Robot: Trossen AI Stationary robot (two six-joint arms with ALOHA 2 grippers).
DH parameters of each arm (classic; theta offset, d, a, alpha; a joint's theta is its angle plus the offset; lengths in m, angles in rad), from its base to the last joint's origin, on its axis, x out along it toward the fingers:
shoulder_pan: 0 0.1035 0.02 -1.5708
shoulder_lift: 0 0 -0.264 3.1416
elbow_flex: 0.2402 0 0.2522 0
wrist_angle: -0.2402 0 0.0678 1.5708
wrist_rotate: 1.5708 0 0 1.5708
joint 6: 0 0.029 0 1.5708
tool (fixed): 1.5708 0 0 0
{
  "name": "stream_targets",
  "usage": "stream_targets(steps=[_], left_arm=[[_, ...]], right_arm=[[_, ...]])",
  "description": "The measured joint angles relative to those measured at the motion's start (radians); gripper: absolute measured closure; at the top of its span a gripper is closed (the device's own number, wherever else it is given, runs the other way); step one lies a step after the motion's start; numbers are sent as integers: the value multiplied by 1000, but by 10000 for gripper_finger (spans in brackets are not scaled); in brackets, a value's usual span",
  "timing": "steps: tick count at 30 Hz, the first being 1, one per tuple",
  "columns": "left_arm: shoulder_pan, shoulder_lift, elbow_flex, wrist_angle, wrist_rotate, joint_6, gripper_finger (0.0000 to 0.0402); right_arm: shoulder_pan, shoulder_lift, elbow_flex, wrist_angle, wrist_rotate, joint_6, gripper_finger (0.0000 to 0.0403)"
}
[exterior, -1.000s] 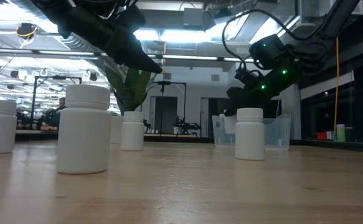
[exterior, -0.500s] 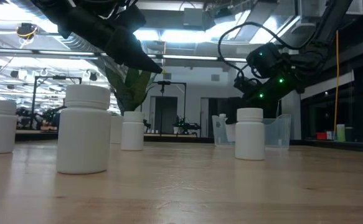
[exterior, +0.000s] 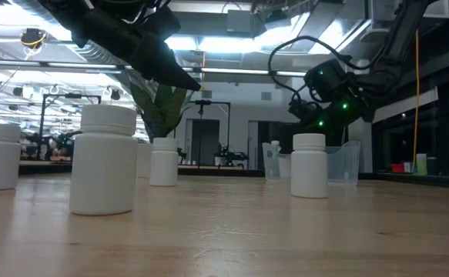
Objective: Pick and place pill bottles into a basket
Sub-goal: Put the white pill bottle into the transparent bin
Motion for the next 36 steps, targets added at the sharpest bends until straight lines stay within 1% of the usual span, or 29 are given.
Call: stream_targets(steps=[7, 11, 13, 17, 19, 21, 25, 28, 36], left_arm=[[0, 0, 0, 0, 0, 0, 396], [0, 0, 0, 0, 0, 0, 397], [0, 0, 0, 0, 0, 0, 399], [0, 0, 0, 0, 0, 0, 397], [0, 0, 0, 0, 0, 0, 396], [0, 0, 0, 0, 0, 0, 397], [0, 0, 0, 0, 0, 0, 399], [0, 0, 0, 0, 0, 0, 397], [0, 0, 0, 0, 0, -2, 399]], right_arm=[[-3, 11, 0, 23, 5, -1, 255], [-3, 11, 0, 21, 52, -1, 254], [-3, 11, 0, 20, 58, -2, 232], [-3, 11, 0, 20, 59, -2, 165], [-3, 11, 0, 20, 58, -2, 144], [-3, 11, 0, 20, 58, -2, 133], [-3, 11, 0, 21, 59, -14, 132], [-3, 11, 0, 23, 78, -32, 142], [-1, 9, 0, 29, 82, -77, 166]])
